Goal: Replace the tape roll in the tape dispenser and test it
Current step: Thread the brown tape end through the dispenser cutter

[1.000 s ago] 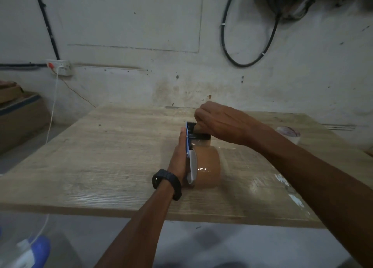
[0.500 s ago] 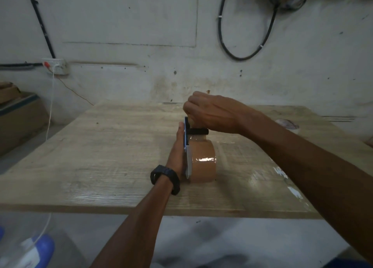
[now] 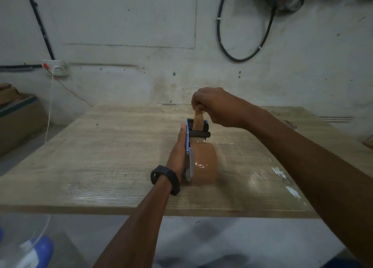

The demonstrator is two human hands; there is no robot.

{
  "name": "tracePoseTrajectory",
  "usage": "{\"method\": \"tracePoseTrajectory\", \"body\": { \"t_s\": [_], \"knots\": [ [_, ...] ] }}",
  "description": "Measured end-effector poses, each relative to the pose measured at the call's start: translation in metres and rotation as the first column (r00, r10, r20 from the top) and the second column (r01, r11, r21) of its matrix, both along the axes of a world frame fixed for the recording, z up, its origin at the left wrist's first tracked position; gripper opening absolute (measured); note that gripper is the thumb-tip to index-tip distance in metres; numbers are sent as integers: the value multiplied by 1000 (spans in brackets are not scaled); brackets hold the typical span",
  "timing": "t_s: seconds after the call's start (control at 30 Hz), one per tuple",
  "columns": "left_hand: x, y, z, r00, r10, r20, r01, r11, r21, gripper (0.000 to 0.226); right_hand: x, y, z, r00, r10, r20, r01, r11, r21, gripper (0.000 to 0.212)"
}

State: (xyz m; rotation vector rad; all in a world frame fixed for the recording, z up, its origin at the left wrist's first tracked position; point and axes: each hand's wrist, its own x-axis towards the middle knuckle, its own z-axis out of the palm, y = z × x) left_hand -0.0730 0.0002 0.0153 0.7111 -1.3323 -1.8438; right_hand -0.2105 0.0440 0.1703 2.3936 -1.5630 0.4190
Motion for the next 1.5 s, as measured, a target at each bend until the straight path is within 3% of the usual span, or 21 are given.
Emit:
{"method": "tracePoseTrajectory", "body": {
  "t_s": [0.1, 0.17, 0.2, 0.3, 0.4, 0.47, 0.67, 0.77, 0.97, 1.2, 1.27, 1.37, 1.4, 1.5],
  "knots": [
    [2, -1, 0, 1000, -9, -22, 10, 999, 42, 71, 0, -2, -4, 965, 16, 263, -9, 1000, -26, 11],
    [3, -2, 0, 998, -22, -51, 25, 997, 69, 70, -2, 1, -5, 857, -18, 515, 10, 1000, 19, 22],
    [4, -2, 0, 998, -22, -62, 26, 997, 75, 71, -3, 4, -6, 821, -65, 568, 15, 996, 92, 29],
    [4, -2, 1, 997, -7, -79, 12, 997, 74, 76, -6, 11, -16, 826, -175, 536, 26, 961, 275, 20],
    [3, -3, -1, 997, -2, -76, 7, 998, 69, 89, -6, 13, -23, 787, -169, 594, 27, 970, 240, 5],
    [3, -3, -2, 998, -11, -69, 16, 997, 72, 94, -5, 14, -24, 778, -160, 608, 24, 974, 226, 7],
    [3, 0, 0, 998, 4, -65, 0, 999, 54, 80, 6, 10, -26, 843, -196, 500, 166, 981, 105, 8],
    [2, -3, -2, 997, 8, -83, -3, 999, 54, 87, 10, 8, -33, 814, -227, 535, 213, 973, 90, 15],
    [0, -5, -3, 995, 13, -96, -7, 998, 56, 94, 12, 5, -40, 744, -193, 640, 209, 977, 53, 16],
    [2, -2, 1, 993, 13, -120, -1, 995, 99, 90, 8, 5, -41, 784, -171, 597, 181, 983, 44, 18],
    [3, -2, 3, 993, 11, -118, 6, 990, 139, 89, 7, 4, -41, 709, -175, 683, 206, 978, 36, 13],
    [3, 4, 12, 996, 12, -93, 6, 983, 184, 96, 2, 5, -39, 495, -176, 851, 250, 967, 55, 8],
    [3, 5, 14, 994, 17, -104, 0, 986, 167, 92, 1, 7, -39, 496, -174, 851, 285, 958, 30, 10],
    [0, 7, 22, 979, 77, -189, -62, 995, 81, 61, 4, 21, -50, 648, -141, 749, 358, 924, -135, 10]
  ]
}}
